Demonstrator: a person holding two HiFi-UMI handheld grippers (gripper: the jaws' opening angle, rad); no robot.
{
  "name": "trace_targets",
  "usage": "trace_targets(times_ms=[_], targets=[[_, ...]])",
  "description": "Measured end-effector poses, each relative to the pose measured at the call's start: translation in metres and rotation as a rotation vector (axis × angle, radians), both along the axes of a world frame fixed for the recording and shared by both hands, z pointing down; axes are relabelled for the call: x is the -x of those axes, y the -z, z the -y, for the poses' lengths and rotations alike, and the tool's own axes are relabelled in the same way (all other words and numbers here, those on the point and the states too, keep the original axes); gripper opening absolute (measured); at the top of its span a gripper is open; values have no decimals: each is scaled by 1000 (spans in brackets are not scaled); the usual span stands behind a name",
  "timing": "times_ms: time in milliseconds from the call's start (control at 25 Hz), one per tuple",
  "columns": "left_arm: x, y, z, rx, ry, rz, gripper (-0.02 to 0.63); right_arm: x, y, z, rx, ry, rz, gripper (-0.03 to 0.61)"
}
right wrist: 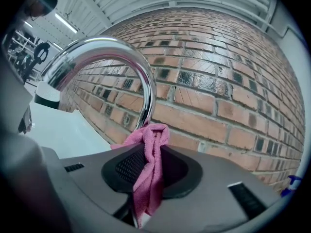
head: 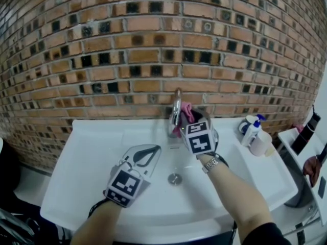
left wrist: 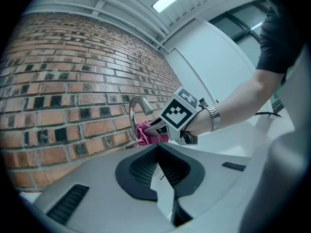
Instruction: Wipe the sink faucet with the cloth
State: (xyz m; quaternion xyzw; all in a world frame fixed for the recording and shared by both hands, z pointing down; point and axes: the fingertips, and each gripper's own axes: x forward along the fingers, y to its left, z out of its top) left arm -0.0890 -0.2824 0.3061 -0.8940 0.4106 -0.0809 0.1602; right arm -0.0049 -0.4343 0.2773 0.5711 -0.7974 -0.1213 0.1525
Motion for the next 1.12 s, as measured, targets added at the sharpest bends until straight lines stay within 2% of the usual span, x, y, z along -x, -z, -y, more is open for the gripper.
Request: trace_targets(times_ms=[320, 640, 1120], targets=[[0, 0, 0, 4, 1, 0, 8, 2, -11, -12, -14, -10, -29, 92], [-2, -5, 1, -9, -15, 30, 8, 6, -31, -24, -1, 12, -64, 92], [-3, -5, 0, -10, -17, 30, 8, 5, -53, -36, 27, 21, -97, 92]])
